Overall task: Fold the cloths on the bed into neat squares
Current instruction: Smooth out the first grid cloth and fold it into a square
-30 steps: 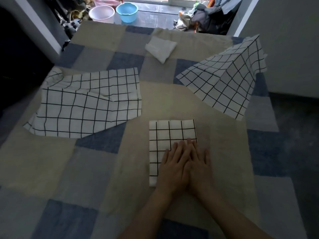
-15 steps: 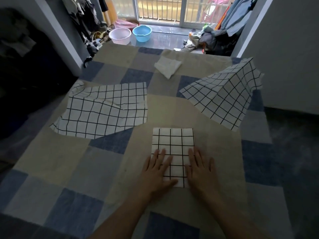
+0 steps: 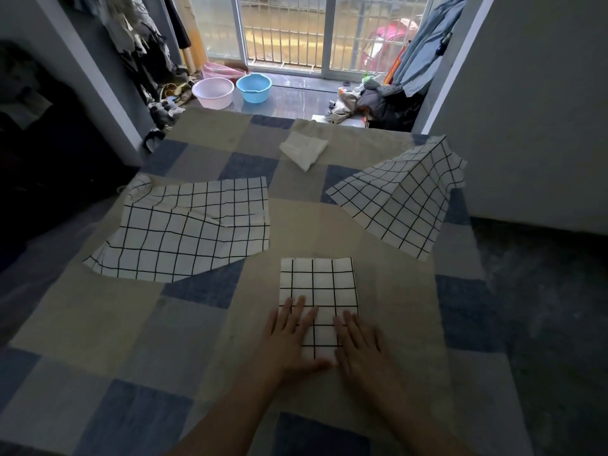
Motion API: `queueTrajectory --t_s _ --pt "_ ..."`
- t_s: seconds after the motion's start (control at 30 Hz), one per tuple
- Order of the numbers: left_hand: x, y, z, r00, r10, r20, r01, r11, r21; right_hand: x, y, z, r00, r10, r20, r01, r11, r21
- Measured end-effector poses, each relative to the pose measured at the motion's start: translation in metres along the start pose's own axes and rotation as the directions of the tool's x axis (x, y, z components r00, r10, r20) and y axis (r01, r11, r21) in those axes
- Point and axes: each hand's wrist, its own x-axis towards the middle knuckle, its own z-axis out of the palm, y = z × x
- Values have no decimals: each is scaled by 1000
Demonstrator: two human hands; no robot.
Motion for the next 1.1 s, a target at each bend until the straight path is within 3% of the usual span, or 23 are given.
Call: queueTrajectory --t_s 0.1,0.2,0.3,0.4,0.47,0.53,0.7,0.97,1.1 --pt "-2 0 3 997 -37 -69 34 999 -38 -5 15 -1 999 35 -17 -35 999 7" --pt "-2 1 2 995 -103 -1 102 994 -44 -8 17 -4 999 45 -20 -45 999 2" --pt "1 -2 7 996 -30 -88 30 1000 -5 -5 4 -24 995 102 -8 -100 982 160" --pt "-1 -2 11 997 -24 -72 22 999 -26 11 -9 -43 981 146 -131 -100 946 308" --pt "0 0 10 996 -54 -70 53 998 -18 24 -16 -62 937 332 -108 -211 786 582" --pt "1 1 7 997 -61 -47 60 998 -23 42 -18 -76 878 478 33 -353 599 719" --pt "0 1 -1 998 -62 20 63 997 -43 78 -8 -85 763 583 278 -565 394 725" --pt "0 1 -3 997 -62 49 64 997 -45 89 -2 -82 720 600 348 -631 360 687" --pt "0 2 -4 996 -62 58 65 997 -45 92 -2 -72 734 579 354 -626 375 684"
